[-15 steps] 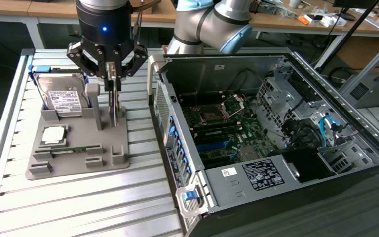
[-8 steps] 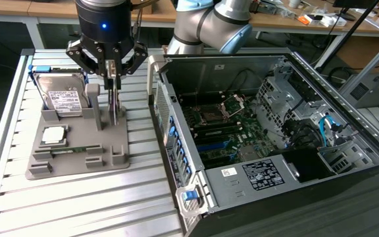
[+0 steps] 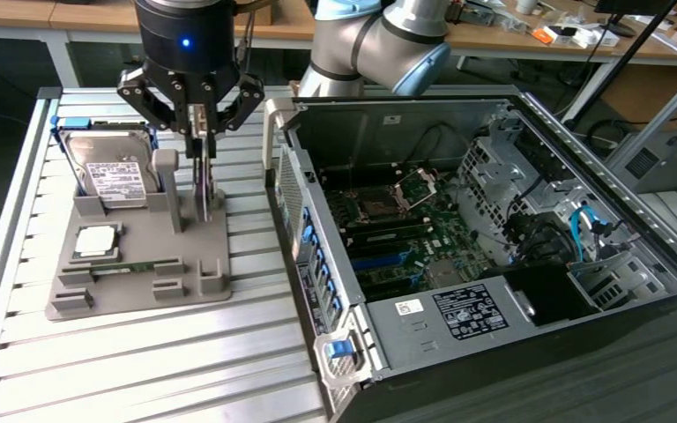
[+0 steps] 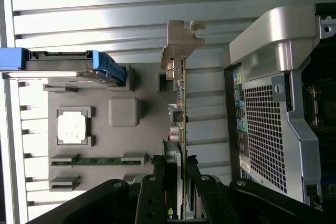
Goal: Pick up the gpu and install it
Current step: 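Pick up the gpu and move the gpu toward the slot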
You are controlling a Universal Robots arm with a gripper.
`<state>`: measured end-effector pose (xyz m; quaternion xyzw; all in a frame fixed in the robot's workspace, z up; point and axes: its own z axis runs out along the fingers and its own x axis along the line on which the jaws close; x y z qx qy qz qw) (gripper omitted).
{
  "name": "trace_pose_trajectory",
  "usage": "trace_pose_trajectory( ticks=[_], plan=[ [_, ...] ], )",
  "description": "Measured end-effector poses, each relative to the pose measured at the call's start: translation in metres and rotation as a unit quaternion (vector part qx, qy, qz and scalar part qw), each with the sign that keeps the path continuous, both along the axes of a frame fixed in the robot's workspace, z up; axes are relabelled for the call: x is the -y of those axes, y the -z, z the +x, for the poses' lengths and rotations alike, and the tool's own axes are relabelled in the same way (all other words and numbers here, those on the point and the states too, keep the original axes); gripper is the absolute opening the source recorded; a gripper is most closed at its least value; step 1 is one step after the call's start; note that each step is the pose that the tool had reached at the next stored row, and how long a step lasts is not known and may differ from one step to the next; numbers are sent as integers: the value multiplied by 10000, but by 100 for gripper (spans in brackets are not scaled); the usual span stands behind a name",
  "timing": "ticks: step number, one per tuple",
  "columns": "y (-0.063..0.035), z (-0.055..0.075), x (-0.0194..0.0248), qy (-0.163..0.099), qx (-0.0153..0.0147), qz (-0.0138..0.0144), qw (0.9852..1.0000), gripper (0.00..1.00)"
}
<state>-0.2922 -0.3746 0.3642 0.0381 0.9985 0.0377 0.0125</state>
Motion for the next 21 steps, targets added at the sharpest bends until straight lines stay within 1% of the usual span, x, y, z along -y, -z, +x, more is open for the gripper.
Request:
trace_pose_trajectory(
  ticks=[21],
  plan=[
    [-90, 0, 0, 0, 0, 0, 10000, 27]
  ],
)
